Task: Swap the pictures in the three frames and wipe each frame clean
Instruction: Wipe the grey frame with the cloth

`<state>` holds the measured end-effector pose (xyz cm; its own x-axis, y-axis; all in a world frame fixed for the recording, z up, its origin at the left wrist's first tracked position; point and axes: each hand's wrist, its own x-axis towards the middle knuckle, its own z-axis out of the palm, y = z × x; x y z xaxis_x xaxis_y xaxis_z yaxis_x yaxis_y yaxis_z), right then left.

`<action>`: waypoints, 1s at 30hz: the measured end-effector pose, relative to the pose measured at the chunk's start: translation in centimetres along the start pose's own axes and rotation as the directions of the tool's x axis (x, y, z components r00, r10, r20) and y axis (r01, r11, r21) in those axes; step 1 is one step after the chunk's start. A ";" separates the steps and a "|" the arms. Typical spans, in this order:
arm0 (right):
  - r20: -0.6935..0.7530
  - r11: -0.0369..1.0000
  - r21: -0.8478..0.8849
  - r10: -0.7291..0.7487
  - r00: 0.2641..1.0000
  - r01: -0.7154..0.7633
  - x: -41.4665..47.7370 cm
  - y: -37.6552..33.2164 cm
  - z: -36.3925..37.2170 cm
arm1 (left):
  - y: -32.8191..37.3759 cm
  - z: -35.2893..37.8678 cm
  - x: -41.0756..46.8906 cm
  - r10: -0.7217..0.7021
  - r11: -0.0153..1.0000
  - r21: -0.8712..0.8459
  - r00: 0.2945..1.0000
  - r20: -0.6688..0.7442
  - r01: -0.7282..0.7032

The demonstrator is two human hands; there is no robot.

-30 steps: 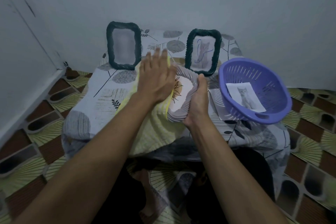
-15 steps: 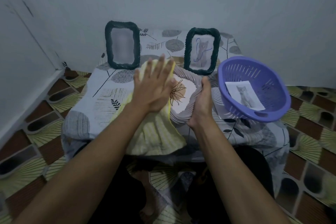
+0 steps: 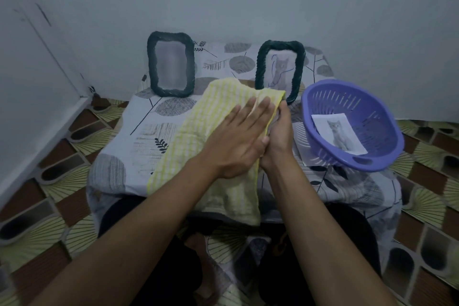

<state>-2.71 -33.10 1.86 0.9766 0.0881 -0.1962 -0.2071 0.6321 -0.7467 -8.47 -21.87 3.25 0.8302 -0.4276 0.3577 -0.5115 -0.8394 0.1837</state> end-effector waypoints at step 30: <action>-0.285 0.997 0.037 -0.060 0.957 0.073 -0.1 0.5 -2.5 | -10.1 1.3 -8.2 -0.356 0.882 -0.159 0.848 0.392 0.443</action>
<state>-3.10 -34.68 -0.09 0.9301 -0.1729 -0.3241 -0.1325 0.6649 -0.7351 -9.82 -10.31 -2.76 0.9732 -0.1959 -0.1208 -0.1187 -0.8768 0.4659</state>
